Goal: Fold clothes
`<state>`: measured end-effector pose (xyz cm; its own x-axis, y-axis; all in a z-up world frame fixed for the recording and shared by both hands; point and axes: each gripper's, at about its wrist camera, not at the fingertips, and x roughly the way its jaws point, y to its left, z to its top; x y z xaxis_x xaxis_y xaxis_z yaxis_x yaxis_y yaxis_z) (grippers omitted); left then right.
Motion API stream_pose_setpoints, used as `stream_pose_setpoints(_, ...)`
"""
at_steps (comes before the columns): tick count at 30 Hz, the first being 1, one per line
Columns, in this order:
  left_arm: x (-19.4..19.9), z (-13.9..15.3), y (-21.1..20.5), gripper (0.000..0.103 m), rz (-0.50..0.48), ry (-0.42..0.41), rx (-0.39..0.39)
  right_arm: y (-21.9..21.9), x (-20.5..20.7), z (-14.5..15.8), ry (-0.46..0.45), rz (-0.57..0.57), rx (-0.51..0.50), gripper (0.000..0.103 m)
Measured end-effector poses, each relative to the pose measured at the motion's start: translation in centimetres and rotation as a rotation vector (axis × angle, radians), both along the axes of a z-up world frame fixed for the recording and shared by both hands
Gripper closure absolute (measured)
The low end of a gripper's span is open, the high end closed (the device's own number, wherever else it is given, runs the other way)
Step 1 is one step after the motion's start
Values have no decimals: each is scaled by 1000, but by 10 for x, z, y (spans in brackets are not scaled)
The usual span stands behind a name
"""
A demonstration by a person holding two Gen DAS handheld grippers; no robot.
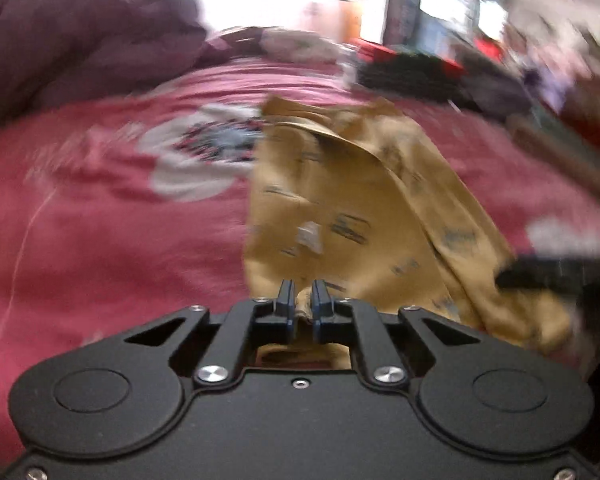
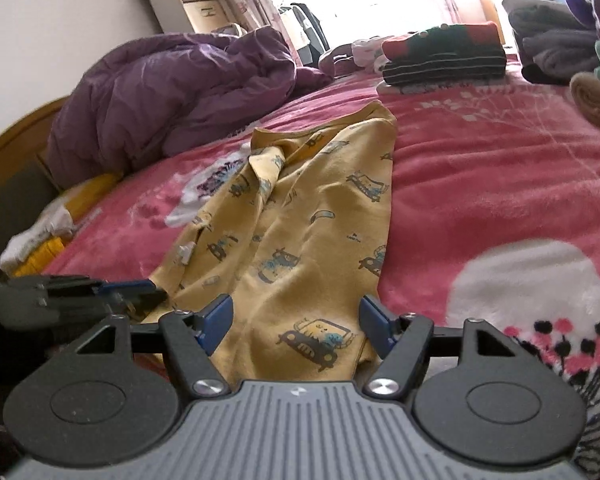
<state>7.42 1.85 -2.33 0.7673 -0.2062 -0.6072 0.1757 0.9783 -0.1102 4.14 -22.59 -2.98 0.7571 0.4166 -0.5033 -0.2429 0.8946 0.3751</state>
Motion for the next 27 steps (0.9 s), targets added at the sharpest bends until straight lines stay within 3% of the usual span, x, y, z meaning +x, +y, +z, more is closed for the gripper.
stream_pose_setpoints(2,3,1,22,97,66,32,-107,1,0,0,-3,2,-13,33)
stream_pose_setpoints(7,4,-3,60,98,223,72,-203,1,0,-2,-1,-1,-16,33)
stream_pose_setpoints(11,0,6,63,97,221,46,-159,2,-1,-2,-3,-5,-15,33)
stream_pose_setpoints(15,-12,23,34,97,79,-35,45,1,-1,-2,-2,-9,-5,33)
stream_pose_setpoints(18,-23,26,16,96,-92,-87,110,0,-1,-3,0,-11,2,33)
stream_pose_setpoints(22,-44,25,-15,60,-356,-162,170,0,-1,-3,-1,-11,-1,32)
stream_pose_setpoints(24,-51,18,-33,57,-468,-174,218,1,-1,-3,-2,-10,-2,31)
stream_pose_setpoints(27,-59,2,-57,57,-566,-189,353,2,-1,-3,-4,-8,-6,30)
